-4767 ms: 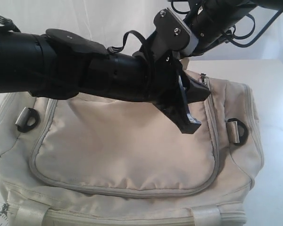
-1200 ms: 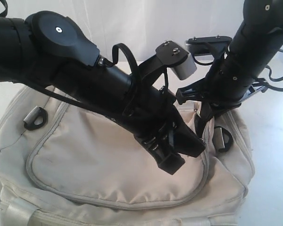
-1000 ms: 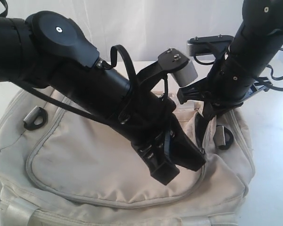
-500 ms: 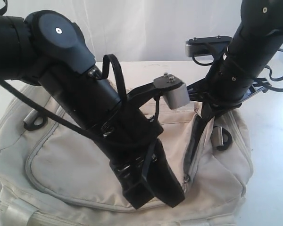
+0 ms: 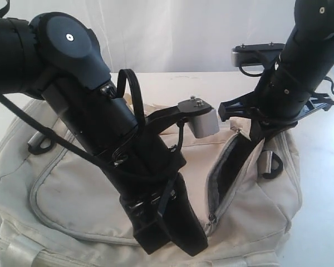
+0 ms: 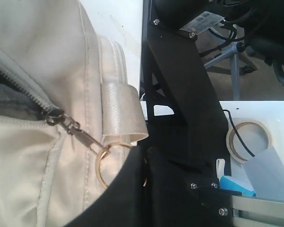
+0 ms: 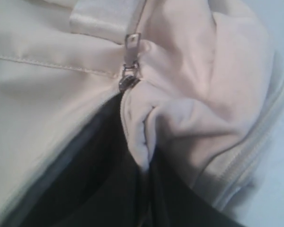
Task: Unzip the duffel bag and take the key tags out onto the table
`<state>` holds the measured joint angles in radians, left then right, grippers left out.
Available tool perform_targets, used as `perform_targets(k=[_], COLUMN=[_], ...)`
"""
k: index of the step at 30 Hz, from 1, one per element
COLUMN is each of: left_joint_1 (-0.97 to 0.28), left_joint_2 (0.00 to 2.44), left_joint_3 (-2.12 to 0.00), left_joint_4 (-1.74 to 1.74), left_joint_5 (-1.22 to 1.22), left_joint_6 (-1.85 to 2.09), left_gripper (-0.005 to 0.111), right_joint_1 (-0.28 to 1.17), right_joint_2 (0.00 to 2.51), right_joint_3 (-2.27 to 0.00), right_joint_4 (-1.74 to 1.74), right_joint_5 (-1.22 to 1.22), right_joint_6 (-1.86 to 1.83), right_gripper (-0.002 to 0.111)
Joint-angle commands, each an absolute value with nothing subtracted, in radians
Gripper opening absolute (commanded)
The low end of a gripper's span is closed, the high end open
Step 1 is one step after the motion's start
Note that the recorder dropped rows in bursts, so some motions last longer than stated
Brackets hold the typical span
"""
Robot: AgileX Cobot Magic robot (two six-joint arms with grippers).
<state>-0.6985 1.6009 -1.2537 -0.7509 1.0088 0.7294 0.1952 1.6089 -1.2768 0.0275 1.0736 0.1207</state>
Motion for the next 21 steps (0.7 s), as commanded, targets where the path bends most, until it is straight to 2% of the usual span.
perform_targets(k=[1,8,11,14,18,21], left_joint_1=[-0.710,-0.710,-0.710,-0.710,-0.710,-0.710], left_joint_2=[1.582,1.582,1.582,1.582,1.582,1.582], left_joint_3=[-1.246,-1.240,-1.240,-1.240,-1.240,-1.240], left_joint_4=[-0.741,-0.657,-0.677,-0.733,-0.817,-0.856], left_joint_5=[1.221,1.221,1.148,1.098,1.091,1.091], left_joint_6=[0.711,0.656,0.663,0.710,0.786,0.834], left_gripper=[0.000,0.000,0.000,0.000,0.000,0.000], right_joint_1=[0.132,0.128,0.128,0.128,0.128,0.128], right_joint_2=[1.609,1.609,1.607,1.599,1.570,1.531], right_joint_3=[-1.278,-1.278,-1.278,-1.280,-1.281,-1.292], right_joint_4=[-0.101,-0.068,0.000,0.045,0.059,0.078], right_joint_5=[0.989,0.993,0.983,0.983,0.990,1.012], right_joint_6=[0.112,0.101,0.046,0.027,0.009,0.000], right_gripper=[0.000,0.000,0.001,0.016,0.052,0.068])
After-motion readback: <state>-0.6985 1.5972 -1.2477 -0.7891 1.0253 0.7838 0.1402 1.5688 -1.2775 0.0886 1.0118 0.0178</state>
